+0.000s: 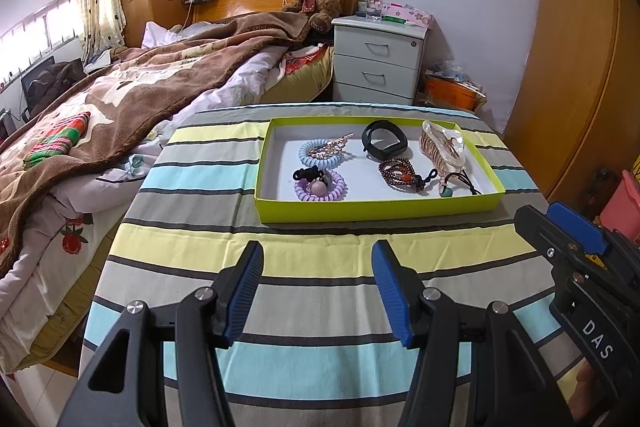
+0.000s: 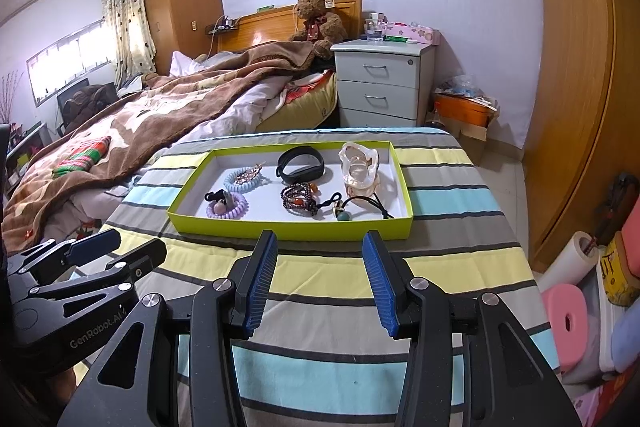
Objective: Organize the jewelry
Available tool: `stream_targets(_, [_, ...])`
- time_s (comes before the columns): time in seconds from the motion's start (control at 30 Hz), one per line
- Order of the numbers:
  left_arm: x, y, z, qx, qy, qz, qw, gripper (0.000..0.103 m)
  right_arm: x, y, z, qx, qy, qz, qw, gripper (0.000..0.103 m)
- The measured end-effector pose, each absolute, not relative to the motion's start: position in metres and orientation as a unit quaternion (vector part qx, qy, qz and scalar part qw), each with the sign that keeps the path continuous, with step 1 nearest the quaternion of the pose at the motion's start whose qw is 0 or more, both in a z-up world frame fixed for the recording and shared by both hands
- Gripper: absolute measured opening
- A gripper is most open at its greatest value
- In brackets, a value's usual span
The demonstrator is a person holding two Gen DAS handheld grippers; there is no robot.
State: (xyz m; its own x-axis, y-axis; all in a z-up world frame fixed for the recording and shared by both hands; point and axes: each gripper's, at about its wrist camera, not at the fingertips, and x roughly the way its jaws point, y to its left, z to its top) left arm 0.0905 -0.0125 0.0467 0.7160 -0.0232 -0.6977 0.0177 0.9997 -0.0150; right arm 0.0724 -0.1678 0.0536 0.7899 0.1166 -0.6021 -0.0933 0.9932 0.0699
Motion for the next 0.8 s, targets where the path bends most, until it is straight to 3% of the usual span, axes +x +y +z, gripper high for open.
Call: stream_targets(0.8, [0.0904, -0.0111, 0.0453, -0.005, 0.376, -0.011, 0.927, 0.058, 0.0723, -0.1682, 0.0534, 0.019, 0.32, 0.055, 0.945, 0.045])
